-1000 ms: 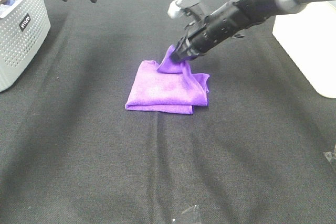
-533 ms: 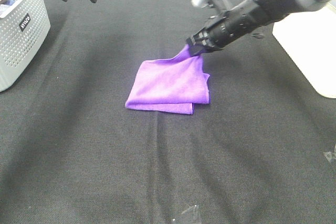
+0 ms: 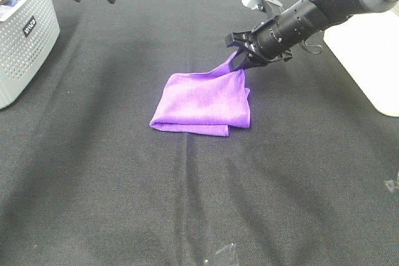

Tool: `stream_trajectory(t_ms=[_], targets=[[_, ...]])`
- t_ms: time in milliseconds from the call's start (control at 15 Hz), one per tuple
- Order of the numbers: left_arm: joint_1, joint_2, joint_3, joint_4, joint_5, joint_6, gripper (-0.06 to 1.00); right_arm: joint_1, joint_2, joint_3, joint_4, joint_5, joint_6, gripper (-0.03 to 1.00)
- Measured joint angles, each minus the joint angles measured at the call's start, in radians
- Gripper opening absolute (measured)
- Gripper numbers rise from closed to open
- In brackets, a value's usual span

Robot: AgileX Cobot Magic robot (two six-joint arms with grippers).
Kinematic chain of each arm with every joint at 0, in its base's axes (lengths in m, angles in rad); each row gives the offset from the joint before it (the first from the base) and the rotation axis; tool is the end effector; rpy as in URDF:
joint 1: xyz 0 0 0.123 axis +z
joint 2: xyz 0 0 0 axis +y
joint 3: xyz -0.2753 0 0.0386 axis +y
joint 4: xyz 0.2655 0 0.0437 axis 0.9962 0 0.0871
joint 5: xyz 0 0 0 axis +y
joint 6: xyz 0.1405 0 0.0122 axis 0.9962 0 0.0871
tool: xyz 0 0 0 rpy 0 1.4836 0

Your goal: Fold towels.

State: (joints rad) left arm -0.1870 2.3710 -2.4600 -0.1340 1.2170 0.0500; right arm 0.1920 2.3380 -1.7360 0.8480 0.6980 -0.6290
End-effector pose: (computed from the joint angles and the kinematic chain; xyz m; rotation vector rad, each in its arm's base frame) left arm 0.5430 -0.1207 0.2336 0.2930 2.5970 -0.2291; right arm 0.5042 0.1673 0.0747 -0.3216 2.5554 0.7539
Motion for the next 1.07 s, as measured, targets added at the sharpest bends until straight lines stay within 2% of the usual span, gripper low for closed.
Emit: stream_trajectory(t_ms=[133, 267, 333, 400, 533, 667, 733, 933, 1067], targets=[[0.000, 0.000, 0.000, -0.001, 0.000, 0.000, 0.67, 0.000, 0.000, 0.000, 0.000, 0.000, 0.007, 0.32], [0.000, 0.000, 0.000, -0.003, 0.000, 0.000, 0.67, 0.000, -0.001, 0.000, -0.001, 0.000, 0.019, 0.67], [0.000, 0.000, 0.000, -0.003, 0.000, 0.000, 0.67, 0.000, -0.004, 0.000, -0.006, -0.001, 0.020, 0.77], [0.000, 0.000, 0.000, -0.003, 0.000, 0.000, 0.67, 0.000, -0.015, 0.000, -0.025, -0.001, 0.020, 0.82], [0.000, 0.000, 0.000, -0.003, 0.000, 0.000, 0.67, 0.000, -0.053, 0.000, -0.093, 0.000, 0.030, 0.85], [0.000, 0.000, 0.000, -0.003, 0.000, 0.000, 0.67, 0.000, -0.116, 0.000, -0.245, 0.050, 0.145, 0.85], [0.000, 0.000, 0.000, -0.003, 0.000, 0.000, 0.67, 0.000, -0.116, 0.000, -0.245, 0.050, 0.145, 0.85], [0.000, 0.000, 0.000, -0.003, 0.000, 0.000, 0.67, 0.000, -0.192, 0.000, -0.450, 0.206, 0.343, 0.85], [0.000, -0.010, 0.003, 0.032, 0.002, 0.000, 0.69, -0.024, -0.245, 0.000, -0.522, 0.314, 0.441, 0.85]])
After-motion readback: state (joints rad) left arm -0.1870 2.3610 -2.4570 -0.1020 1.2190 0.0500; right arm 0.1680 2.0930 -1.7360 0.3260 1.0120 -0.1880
